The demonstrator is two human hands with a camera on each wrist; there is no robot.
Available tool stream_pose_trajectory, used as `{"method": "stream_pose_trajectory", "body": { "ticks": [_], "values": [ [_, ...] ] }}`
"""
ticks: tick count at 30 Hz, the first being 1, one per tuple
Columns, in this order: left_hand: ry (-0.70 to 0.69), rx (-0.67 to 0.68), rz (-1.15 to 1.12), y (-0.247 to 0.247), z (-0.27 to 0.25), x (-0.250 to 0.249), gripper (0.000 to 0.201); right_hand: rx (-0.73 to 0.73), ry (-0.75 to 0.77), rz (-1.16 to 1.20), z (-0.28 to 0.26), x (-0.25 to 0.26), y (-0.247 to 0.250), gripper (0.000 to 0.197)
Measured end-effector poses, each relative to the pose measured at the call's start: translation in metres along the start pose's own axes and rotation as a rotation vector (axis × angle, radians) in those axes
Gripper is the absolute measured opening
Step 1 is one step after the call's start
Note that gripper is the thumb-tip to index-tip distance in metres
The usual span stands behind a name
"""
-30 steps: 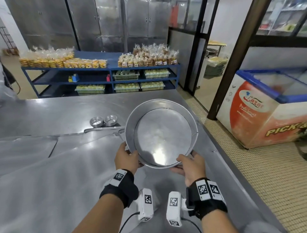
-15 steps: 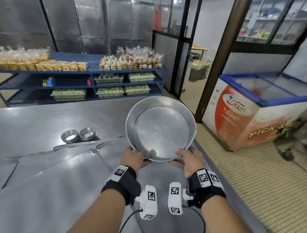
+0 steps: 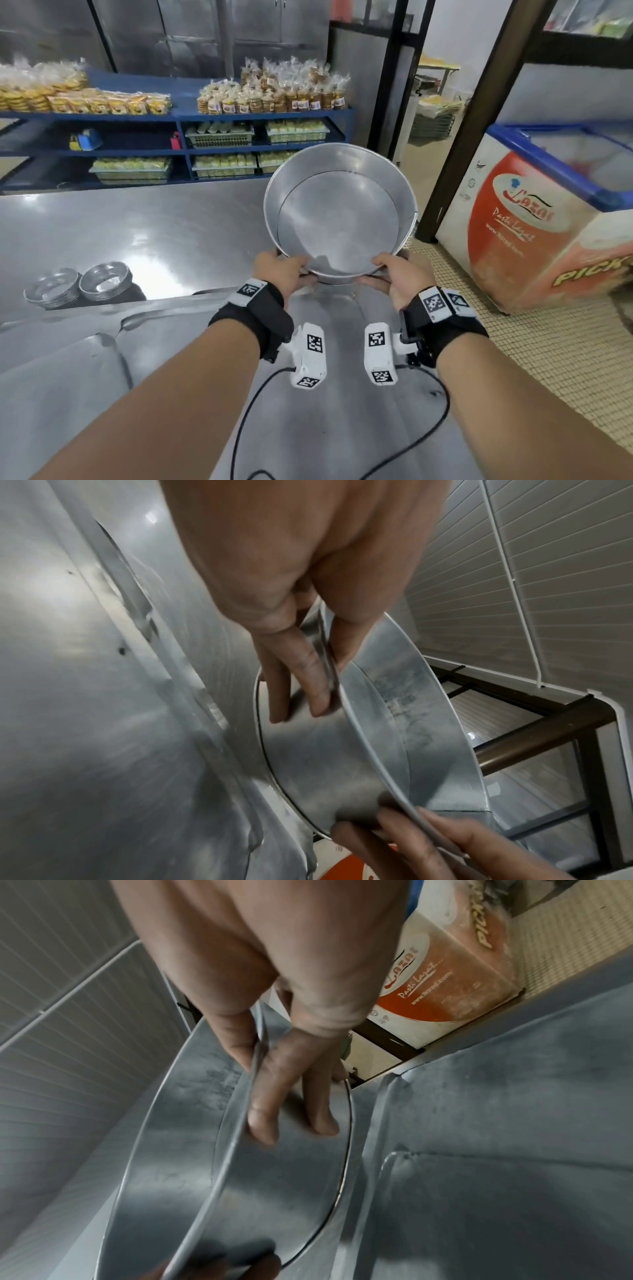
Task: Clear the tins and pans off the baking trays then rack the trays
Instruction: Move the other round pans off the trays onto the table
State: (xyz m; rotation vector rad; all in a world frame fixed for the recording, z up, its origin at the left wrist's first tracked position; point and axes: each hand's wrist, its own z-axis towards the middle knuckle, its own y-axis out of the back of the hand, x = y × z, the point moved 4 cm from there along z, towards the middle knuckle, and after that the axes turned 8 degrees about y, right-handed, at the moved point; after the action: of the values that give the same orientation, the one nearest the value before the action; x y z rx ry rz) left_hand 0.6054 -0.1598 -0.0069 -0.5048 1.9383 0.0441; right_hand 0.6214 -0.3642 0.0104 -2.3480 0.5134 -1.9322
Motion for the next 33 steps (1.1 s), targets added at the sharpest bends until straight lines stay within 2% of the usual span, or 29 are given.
{"method": "stream_pose_trajectory", "body": {
  "ticks": [3, 8, 14, 19, 23, 26, 29, 30, 33],
  "values": [
    [0.005, -0.051, -0.024, -0.014, 0.031, 0.001, 0.012, 0.033, 0.001, -0.028, 0.042, -0.005, -0.001, 0.013],
    [0.011, -0.067, -0.047, -0.031, 0.067, 0.007, 0.018, 0.059, 0.032, -0.074, 0.092, -0.013, 0.003, 0.008],
    [0.016, -0.143, -0.029, -0.04, 0.093, 0.016, 0.01, 0.06, 0.035, -0.107, 0.128, -0.029, 0.008, 0.007],
    [0.028, -0.144, -0.02, -0.043, 0.103, 0.016, 0.013, 0.06, 0.023, -0.132, 0.139, -0.033, 0.016, 0.003],
    [0.041, -0.166, -0.002, -0.046, 0.109, 0.013, 0.027, 0.063, 0.004, -0.152, 0.144, -0.034, 0.021, 0.01],
    [0.064, -0.16, 0.004, -0.05, 0.109, 0.011, 0.02, 0.064, -0.015, -0.16, 0.144, -0.033, 0.021, 0.009],
    [0.084, -0.181, 0.032, -0.052, 0.106, 0.012, 0.021, 0.043, -0.013, -0.202, 0.141, -0.032, 0.02, 0.017],
    [0.087, -0.173, 0.031, -0.053, 0.104, 0.013, 0.023, 0.039, 0.013, -0.257, 0.139, -0.031, 0.02, 0.022],
    [0.093, -0.103, 0.102, -0.052, 0.104, 0.016, 0.046, 0.012, 0.055, -0.358, 0.126, -0.026, 0.018, 0.036]
  ]
}}
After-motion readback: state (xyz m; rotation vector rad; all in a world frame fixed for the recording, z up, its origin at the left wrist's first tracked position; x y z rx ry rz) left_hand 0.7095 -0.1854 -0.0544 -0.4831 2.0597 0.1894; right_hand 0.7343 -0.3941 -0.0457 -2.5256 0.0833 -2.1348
